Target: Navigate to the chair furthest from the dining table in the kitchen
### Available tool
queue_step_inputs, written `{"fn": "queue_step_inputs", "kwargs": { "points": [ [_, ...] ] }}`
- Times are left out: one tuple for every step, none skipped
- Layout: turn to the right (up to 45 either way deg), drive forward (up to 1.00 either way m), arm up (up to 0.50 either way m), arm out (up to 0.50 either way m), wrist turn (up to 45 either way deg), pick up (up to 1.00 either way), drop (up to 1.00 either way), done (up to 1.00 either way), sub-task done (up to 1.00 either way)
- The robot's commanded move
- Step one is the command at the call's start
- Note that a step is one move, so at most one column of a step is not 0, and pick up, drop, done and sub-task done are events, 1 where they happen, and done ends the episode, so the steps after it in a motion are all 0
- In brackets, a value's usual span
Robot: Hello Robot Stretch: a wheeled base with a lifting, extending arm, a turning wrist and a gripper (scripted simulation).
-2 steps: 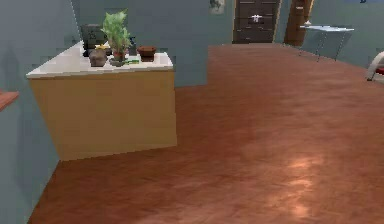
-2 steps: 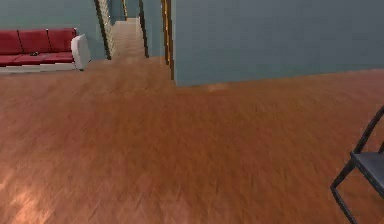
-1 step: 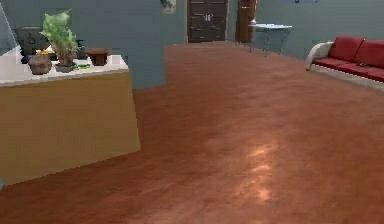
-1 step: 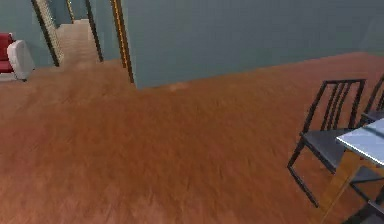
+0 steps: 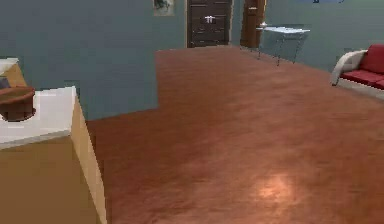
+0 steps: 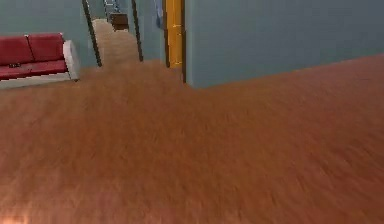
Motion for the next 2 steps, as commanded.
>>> {"fn": "queue_step_inputs", "kwargs": {
  "points": [
    [0.0,0.90,0.00,0.00,0.0,0.00,0.00,0.00,0.00],
    [0.0,1.00,0.00,0.00,0.0,0.00,0.00,0.00,0.00]
  ]
}}
